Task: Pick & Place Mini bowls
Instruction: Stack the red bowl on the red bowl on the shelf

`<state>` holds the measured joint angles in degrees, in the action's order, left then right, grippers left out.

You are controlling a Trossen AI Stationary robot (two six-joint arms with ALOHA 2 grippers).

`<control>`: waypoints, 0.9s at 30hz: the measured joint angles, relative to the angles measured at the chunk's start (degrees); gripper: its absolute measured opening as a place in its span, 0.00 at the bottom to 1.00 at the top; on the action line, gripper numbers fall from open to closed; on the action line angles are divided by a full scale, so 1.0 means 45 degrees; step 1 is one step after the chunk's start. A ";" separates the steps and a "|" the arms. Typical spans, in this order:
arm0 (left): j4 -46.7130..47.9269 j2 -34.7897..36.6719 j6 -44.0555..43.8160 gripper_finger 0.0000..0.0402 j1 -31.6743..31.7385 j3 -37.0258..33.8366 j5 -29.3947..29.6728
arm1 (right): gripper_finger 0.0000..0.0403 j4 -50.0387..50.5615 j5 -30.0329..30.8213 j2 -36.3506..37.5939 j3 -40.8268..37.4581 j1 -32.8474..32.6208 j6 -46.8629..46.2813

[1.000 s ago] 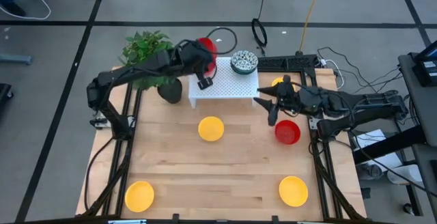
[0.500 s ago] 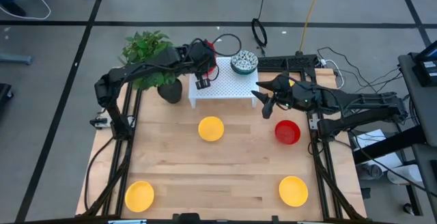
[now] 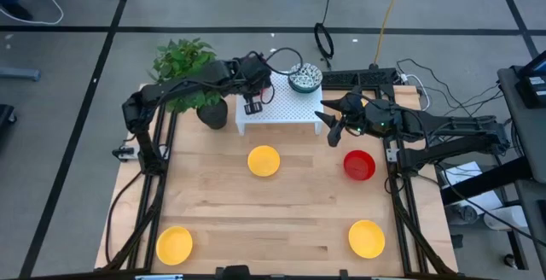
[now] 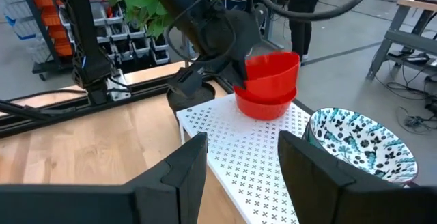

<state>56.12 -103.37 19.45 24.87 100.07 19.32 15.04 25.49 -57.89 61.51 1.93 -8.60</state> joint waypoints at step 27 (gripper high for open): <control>0.0120 0.0228 -0.1120 0.39 -0.0489 0.0024 0.0283 | 0.41 0.0566 -0.0008 0.0002 0.0001 0.0000 0.0035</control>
<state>56.66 -102.34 14.41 22.67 100.18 20.59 17.59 25.45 -57.88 61.52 1.93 -8.44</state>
